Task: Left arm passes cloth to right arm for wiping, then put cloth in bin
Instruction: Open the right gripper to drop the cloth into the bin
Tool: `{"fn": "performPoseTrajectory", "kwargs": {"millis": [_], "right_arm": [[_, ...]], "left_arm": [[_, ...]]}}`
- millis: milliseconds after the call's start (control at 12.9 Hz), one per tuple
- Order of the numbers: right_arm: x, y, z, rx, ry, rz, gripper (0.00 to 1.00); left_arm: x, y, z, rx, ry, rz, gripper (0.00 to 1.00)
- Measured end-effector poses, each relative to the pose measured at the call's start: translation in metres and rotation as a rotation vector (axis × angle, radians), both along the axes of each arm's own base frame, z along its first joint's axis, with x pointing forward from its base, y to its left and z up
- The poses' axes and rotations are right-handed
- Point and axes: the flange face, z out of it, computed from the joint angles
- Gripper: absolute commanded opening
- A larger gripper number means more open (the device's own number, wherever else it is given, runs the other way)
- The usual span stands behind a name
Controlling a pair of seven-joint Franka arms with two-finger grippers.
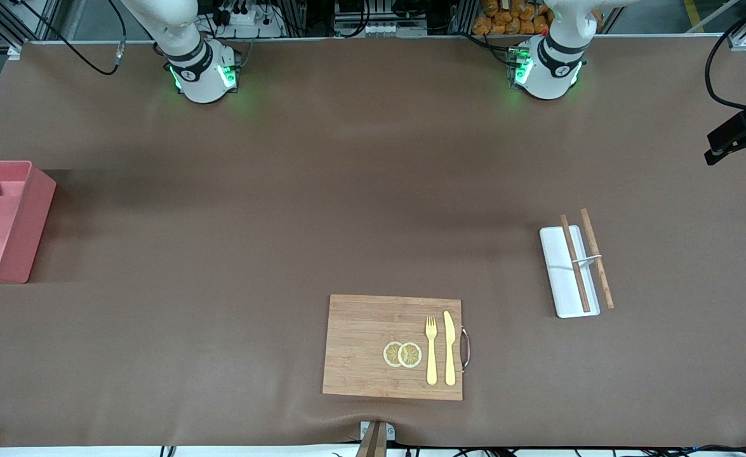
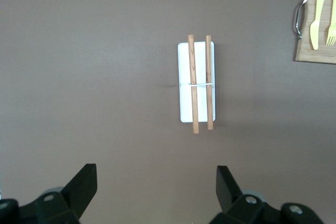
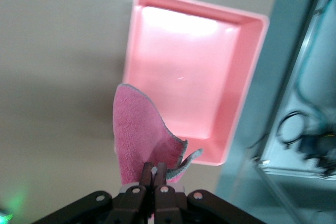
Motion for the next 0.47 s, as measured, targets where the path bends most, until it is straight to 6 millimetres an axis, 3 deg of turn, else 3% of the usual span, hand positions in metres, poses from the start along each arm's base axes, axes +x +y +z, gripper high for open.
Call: {"fn": "performPoseTrajectory", "kwargs": {"millis": [78,310,465], "right_arm": [[0.006,-0.008,-0.007,-0.034,-0.009,0.044,0.99],[0.013,-0.015,-0.022,-0.031,-0.022,0.115,1.00],[0.026,0.008,-0.022,0.037,-0.039,0.138,1.00]], "left_arm": [[0.000,-0.002,0.000,0.000,-0.001,-0.004,1.00],[0.000,-0.011,0.000,0.000,-0.001,-0.020,1.00],[0.001,-0.012,0.000,0.000,-0.002,-0.021,1.00]]}}
